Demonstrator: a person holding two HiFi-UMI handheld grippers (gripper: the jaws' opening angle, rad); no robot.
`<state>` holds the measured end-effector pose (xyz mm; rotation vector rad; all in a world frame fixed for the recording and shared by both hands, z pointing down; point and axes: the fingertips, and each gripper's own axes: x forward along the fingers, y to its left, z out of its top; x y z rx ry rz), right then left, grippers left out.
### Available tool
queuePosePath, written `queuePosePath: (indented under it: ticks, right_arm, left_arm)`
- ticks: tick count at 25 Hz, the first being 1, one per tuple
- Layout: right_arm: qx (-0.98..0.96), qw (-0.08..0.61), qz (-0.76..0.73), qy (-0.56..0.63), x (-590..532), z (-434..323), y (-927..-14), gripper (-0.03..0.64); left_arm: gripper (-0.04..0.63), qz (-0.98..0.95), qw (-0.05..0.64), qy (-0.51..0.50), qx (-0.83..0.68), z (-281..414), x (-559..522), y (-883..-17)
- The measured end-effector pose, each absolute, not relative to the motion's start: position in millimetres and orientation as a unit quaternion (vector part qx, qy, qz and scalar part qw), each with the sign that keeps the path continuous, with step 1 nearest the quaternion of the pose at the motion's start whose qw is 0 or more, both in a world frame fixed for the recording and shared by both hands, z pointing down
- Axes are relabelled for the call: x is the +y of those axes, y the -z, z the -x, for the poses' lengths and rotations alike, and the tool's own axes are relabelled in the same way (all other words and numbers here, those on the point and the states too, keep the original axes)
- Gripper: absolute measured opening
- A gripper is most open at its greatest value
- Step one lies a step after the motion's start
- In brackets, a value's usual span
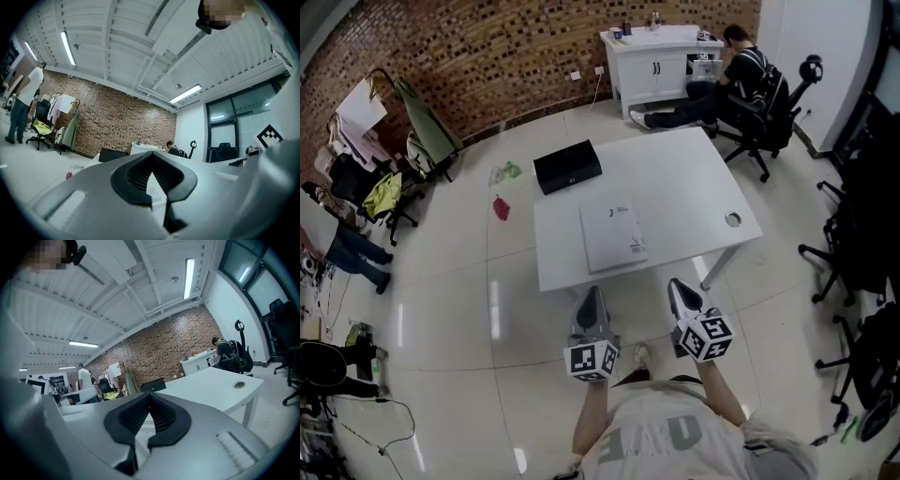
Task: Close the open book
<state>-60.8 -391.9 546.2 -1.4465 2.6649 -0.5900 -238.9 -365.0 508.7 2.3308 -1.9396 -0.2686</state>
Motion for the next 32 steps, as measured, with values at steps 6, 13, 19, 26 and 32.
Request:
queuePosePath:
  ticks: [6,13,19,26,32]
  right_arm:
    - [0.856,0.032,0.481,0.189,-295,6,-548,0.003]
    - [0.874,0.013,0.442,0.202,-144,-48,-576,0.005]
    - [0.879,0.021,0.439,0.186,-67,-71,-547,0.0]
    - [0.891,0.034,0.417,0.178,-17,-84,-524,0.015]
    - [0.896,0.041,0.396,0.198,19,-62,-522,0.005]
  left_arm:
    - [0.015,-0.777,0.045,0.084,-0.622,187,-277,-502]
    - [0.015,-0.784,0.089,0.067,-0.61,97,-122,-545]
    - [0.015,-0.79,0.069,0.078,-0.604,66,-57,-515]
    - [0.015,-0.792,0.049,0.089,-0.602,45,-7,-502]
    - [0.015,-0.777,0.048,0.087,-0.621,66,39,-507]
